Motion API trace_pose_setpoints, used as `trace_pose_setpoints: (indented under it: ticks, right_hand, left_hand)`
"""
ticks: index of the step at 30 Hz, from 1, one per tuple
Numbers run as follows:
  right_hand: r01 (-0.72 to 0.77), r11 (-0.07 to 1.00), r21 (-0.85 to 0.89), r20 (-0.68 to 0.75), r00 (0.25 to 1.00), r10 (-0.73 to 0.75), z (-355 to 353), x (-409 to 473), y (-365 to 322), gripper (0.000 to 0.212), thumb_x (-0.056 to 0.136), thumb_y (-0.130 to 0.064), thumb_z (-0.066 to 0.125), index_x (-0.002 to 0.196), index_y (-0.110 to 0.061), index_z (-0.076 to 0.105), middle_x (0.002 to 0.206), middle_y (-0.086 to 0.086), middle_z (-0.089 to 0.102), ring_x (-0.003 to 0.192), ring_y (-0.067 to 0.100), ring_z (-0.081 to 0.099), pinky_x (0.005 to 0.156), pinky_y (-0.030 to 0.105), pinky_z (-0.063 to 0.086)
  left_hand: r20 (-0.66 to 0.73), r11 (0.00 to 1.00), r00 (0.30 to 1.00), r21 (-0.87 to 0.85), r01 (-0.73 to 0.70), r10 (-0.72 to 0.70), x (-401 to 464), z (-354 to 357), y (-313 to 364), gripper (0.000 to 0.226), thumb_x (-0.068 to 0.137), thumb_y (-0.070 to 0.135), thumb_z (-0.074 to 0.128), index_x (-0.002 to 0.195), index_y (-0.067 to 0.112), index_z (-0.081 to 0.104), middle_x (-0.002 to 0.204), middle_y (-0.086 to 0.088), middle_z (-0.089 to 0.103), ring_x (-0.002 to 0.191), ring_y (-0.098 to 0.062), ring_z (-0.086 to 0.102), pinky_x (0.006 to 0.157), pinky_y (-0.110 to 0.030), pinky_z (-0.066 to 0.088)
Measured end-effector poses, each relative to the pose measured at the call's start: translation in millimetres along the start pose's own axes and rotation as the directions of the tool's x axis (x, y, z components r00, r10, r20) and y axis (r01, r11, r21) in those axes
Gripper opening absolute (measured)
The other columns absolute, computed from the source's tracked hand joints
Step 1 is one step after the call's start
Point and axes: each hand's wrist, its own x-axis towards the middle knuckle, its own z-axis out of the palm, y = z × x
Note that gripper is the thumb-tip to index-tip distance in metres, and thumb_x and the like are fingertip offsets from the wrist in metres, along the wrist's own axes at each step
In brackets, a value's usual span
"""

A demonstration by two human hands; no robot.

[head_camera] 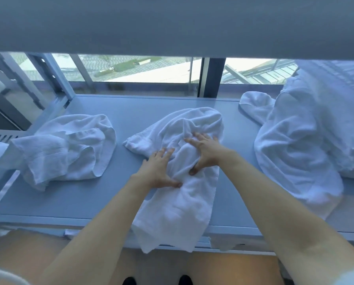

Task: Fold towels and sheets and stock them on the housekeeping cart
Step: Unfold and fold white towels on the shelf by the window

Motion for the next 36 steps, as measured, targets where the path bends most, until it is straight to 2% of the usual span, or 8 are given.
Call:
trace_pose_setpoints:
  ticks: [3,6,10,13,18,22,29,36]
  right_hand:
    - [0.029,1.000,-0.012,-0.059,0.998,-0.030,4.2,-7.5,-3.4,0.115,0.052,-0.075,0.080,0.153,-0.043,0.034,0.158,-0.004,0.033,0.147,0.025,0.025,0.121,0.051,0.021]
    - [0.037,0.999,-0.018,-0.148,0.988,-0.039,13.7,-24.7,-15.5,0.086,0.060,-0.069,0.074,0.137,-0.043,0.047,0.134,-0.009,0.048,0.129,0.024,0.042,0.104,0.052,0.037]
    - [-0.002,1.000,0.015,-0.320,0.947,0.007,38.4,-47.9,-34.1,0.059,0.076,-0.059,0.070,0.127,-0.032,0.059,0.126,-0.006,0.060,0.120,0.030,0.051,0.090,0.045,0.042]
    - [-0.007,0.998,0.057,-0.453,0.891,0.032,50.5,-57.5,-46.5,0.049,0.082,-0.049,0.071,0.122,-0.022,0.063,0.118,0.001,0.064,0.108,0.035,0.055,0.081,0.046,0.045]
    - [0.050,0.997,0.061,-0.721,0.693,0.009,29.3,-55.2,-74.5,0.044,0.082,-0.039,0.073,0.119,-0.016,0.065,0.116,0.004,0.065,0.100,0.035,0.058,0.077,0.048,0.048]
    - [0.100,0.994,0.040,-0.816,0.577,-0.025,-3.9,-42.2,-111.9,0.044,0.080,-0.031,0.078,0.118,-0.012,0.066,0.116,0.006,0.066,0.103,0.035,0.057,0.078,0.048,0.046]
    - [0.148,0.989,0.018,-0.875,0.480,-0.056,-50.3,-2.5,-203.3,0.045,0.077,-0.026,0.081,0.117,-0.012,0.066,0.120,0.002,0.063,0.106,0.032,0.054,0.079,0.039,0.039]
    - [0.289,0.957,-0.011,-0.871,0.467,-0.151,-68.1,54.9,-320.3,0.046,0.078,-0.027,0.079,0.119,-0.013,0.064,0.122,0.002,0.062,0.108,0.032,0.052,0.077,0.040,0.039]
  left_hand:
    - [-0.135,0.998,0.989,0.004,-0.066,0.066,-9.8,9.8,2.7,0.120,0.067,0.063,0.078,0.163,0.033,0.012,0.159,0.004,0.035,0.140,-0.027,0.036,0.113,-0.047,0.039]
    - [-0.273,0.993,0.957,-0.043,-0.111,0.095,-21.1,25.1,8.2,0.096,0.078,0.047,0.075,0.160,0.024,0.030,0.142,0.000,0.053,0.121,-0.032,0.050,0.105,-0.041,0.043]
    - [-0.408,0.979,0.911,-0.150,-0.138,0.066,-30.2,35.6,10.4,0.063,0.086,0.023,0.069,0.147,0.019,0.052,0.126,-0.005,0.064,0.111,-0.035,0.062,0.094,-0.043,0.050]
    - [-0.493,0.974,0.860,-0.100,-0.204,0.129,-33.9,26.7,7.3,0.058,0.080,0.010,0.068,0.137,0.017,0.060,0.112,-0.006,0.066,0.103,-0.035,0.065,0.081,-0.042,0.054]
    - [-0.647,0.957,0.727,0.019,-0.288,0.232,-37.9,-17.1,0.1,0.059,0.070,0.000,0.074,0.126,0.013,0.064,0.104,-0.007,0.065,0.092,-0.034,0.063,0.077,-0.041,0.053]
    - [-0.721,0.950,0.629,0.136,-0.282,0.290,-48.3,-67.0,-18.6,0.059,0.067,0.002,0.076,0.123,0.014,0.064,0.099,-0.006,0.060,0.086,-0.031,0.057,0.078,-0.038,0.041]
    - [-0.796,0.952,0.532,0.181,-0.246,0.288,-83.4,-147.6,-80.1,0.055,0.073,-0.001,0.069,0.126,0.011,0.063,0.106,-0.010,0.059,0.092,-0.035,0.057,0.080,-0.043,0.048]
    - [-0.867,0.976,0.449,0.192,-0.102,0.218,-130.8,-199.1,-185.1,0.048,0.081,0.003,0.067,0.128,0.012,0.063,0.113,-0.011,0.061,0.103,-0.033,0.061,0.086,-0.045,0.052]
